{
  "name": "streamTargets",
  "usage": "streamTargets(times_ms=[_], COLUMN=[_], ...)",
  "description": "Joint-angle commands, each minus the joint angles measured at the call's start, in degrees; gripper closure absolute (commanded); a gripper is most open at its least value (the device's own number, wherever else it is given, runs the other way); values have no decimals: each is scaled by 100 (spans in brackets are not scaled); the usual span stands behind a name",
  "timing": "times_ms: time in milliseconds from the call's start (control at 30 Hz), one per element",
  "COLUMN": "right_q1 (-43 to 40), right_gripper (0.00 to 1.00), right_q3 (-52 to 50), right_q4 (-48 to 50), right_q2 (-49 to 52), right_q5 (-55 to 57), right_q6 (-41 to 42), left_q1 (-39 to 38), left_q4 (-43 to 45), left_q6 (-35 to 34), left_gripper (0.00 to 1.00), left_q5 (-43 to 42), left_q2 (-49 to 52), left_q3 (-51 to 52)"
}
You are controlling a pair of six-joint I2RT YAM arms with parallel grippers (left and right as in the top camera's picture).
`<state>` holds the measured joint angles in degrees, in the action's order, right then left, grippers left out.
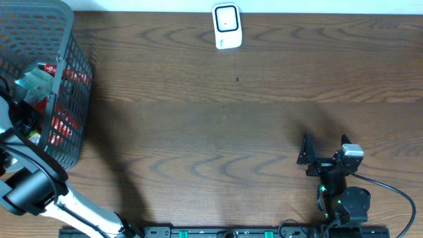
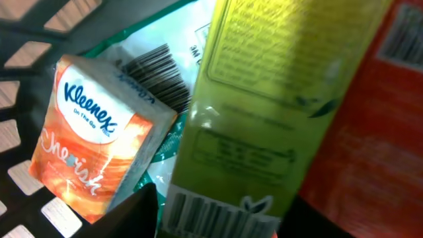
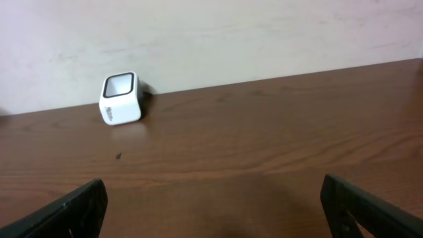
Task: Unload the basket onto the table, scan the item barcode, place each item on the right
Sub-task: 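Grasp the green tea carton in the basket with the left gripper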
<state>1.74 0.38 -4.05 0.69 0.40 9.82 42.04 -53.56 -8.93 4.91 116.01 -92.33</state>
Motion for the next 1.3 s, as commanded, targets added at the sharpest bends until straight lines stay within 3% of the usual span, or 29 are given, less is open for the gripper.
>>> streamTargets(times_ms=[0, 333, 633, 1033, 1267], right_q1=[-24, -24, -24, -24, -24], right_gripper=[1, 1, 1, 1, 1], right_q3=[-9, -7, -9, -7, -7], right_q4=[-24, -24, -24, -24, -24], right_q2=[-28, -28, -28, -28, -28], right_q5=[-28, -28, -28, -28, -28], right_q6=[-68, -68, -68, -68, -68], left_q1=[85, 85, 85, -4, -306], left_q4=[22, 70, 358, 461, 763], left_q6=[-101, -101, -411, -638, -619], left_gripper=[48, 62, 61, 61, 62], left_q5=[70, 70, -293, -599, -590], left_q2=[50, -678, -1794, -2002, -2640], left_q3=[48, -385, -387, -393, -393])
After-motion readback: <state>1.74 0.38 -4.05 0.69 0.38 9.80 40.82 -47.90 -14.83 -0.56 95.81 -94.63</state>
